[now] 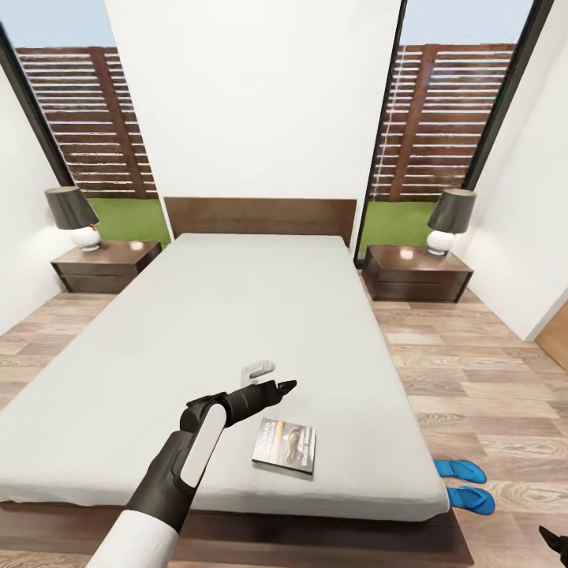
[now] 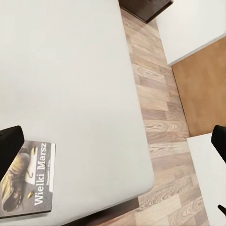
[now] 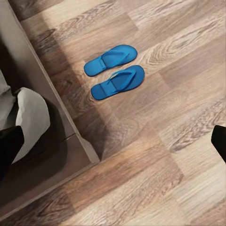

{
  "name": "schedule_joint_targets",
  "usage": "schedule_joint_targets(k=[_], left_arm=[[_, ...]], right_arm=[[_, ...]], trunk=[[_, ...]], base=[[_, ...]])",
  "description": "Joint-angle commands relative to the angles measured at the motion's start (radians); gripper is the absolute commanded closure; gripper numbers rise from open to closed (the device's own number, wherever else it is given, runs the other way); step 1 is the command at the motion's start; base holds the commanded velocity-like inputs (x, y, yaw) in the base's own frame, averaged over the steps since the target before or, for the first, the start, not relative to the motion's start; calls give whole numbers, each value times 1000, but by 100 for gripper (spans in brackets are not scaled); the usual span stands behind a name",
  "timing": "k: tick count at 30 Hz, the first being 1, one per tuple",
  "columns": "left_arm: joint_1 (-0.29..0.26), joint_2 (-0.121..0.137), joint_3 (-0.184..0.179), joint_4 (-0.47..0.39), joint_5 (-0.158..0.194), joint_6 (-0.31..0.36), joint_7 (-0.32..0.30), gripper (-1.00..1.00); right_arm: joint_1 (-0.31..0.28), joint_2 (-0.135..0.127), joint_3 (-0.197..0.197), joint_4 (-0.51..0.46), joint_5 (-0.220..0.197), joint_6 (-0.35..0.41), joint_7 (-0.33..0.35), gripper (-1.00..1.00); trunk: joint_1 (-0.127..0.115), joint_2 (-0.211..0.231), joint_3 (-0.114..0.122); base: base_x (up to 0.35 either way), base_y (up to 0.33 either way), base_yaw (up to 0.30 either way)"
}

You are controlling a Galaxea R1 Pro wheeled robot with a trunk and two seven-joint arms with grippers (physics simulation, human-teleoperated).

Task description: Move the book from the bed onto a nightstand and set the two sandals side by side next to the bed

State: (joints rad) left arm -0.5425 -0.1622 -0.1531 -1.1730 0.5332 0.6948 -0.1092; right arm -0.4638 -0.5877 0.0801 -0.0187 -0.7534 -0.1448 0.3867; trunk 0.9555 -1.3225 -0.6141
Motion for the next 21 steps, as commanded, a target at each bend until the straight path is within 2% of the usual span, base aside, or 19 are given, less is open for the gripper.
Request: schedule_joint_targets(k=[1, 6, 8, 10, 13, 14, 16, 17, 19, 21], left_arm=[[-1, 0, 1, -1, -1, 4, -3, -100], [-1, -1, 0, -1, -1, 5, -3, -100], [-1, 0, 0, -1, -1, 4, -3, -100], [-1, 0, 0, -1, -1, 4, -3, -100], [0, 0, 0, 0, 2, 5, -4, -100], [0, -1, -1, 0, 3, 5, -4, -100], [0, -1, -2, 0, 3, 5, -4, -100], [0, -1, -2, 0, 3, 5, -4, -100], [-1, -2, -3, 0, 4, 5, -5, -100], [-1, -2, -3, 0, 4, 5, -6, -100]], right_arm=[[-1, -1, 8, 2, -9, -3, 4, -100], [-1, -1, 6, 1, -9, 11, 0, -100], [-1, -2, 4, 1, -10, 33, 2, -100], [-1, -6, 3, 1, -10, 88, 8, -100], [-2, -13, 4, 0, -10, 163, 74, -100], [-1, -18, 2, 0, -11, 179, 122, -100], [-2, -36, -2, -6, -11, 214, 205, -100], [-2, -42, -3, -8, -11, 228, 218, -100], [-5, -70, -9, -20, -12, 313, 247, -100], [-8, -85, -13, -83, -12, 433, 255, -100]], trunk=[[0, -1, -1], [0, -1, -1], [0, -1, -1], [0, -1, -1], [0, -1, -1], [0, -1, -1], [0, -1, -1], [0, -1, -1], [0, -1, -1], [0, -1, -1]], base=[[7, -5, 0], [2, -1, 0], [0, 0, 0], [0, 0, 0], [0, 0, 0], [0, 0, 0], [0, 0, 0], [0, 0, 0], [0, 0, 0], [0, 0, 0]])
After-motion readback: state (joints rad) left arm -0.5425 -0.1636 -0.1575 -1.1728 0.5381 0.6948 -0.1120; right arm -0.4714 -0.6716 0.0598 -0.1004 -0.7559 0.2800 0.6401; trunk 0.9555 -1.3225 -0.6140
